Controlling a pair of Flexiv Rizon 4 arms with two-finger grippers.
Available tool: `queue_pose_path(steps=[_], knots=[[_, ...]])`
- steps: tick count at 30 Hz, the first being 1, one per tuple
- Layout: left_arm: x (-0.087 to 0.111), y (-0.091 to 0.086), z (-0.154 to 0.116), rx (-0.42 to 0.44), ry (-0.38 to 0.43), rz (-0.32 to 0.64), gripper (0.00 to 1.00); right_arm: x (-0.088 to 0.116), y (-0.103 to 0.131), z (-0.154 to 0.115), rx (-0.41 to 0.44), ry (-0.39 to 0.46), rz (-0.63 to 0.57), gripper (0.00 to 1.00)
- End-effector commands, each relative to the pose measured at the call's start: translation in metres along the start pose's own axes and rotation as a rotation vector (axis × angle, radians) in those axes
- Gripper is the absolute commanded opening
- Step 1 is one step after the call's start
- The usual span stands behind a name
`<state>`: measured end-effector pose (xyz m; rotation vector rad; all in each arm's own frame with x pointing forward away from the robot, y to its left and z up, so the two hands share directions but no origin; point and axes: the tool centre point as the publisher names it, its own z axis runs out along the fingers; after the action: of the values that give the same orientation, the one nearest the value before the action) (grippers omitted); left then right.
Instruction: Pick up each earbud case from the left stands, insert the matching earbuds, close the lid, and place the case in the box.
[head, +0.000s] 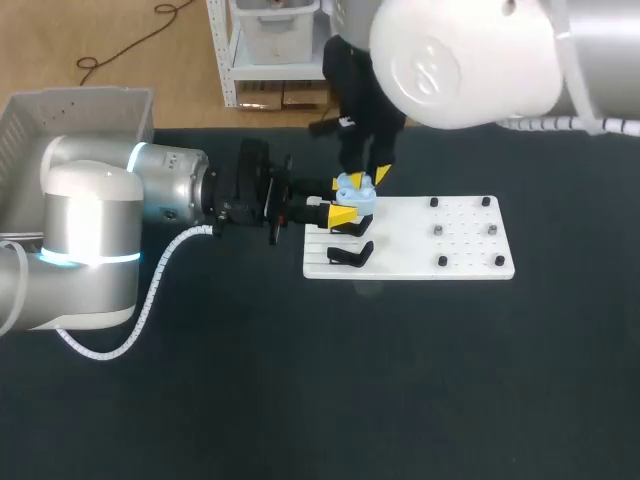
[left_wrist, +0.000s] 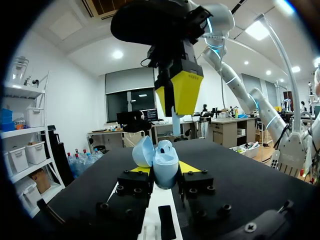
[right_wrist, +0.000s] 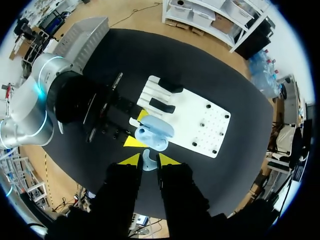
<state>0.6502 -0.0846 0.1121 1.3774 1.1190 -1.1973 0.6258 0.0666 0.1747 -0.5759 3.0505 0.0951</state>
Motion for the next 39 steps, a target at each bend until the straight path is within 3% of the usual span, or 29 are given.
queue_pose_path(steps=[1, 22, 39], knots=[[0.001, 0.0, 0.0, -0.001, -0.001, 0.001, 0.0, -0.003, 0.005, 0.003, 0.011, 0.003, -0.006, 0.0], [0.001, 0.0, 0.0, -0.001, -0.001, 0.001, 0.0, -0.01, 0.004, 0.011, 0.016, -0.048, 0.022, 0.0], [0.001, 0.0, 0.0, -0.001, -0.001, 0.001, 0.0, -0.018, 0.008, 0.015, 0.024, -0.039, 0.016, 0.0]])
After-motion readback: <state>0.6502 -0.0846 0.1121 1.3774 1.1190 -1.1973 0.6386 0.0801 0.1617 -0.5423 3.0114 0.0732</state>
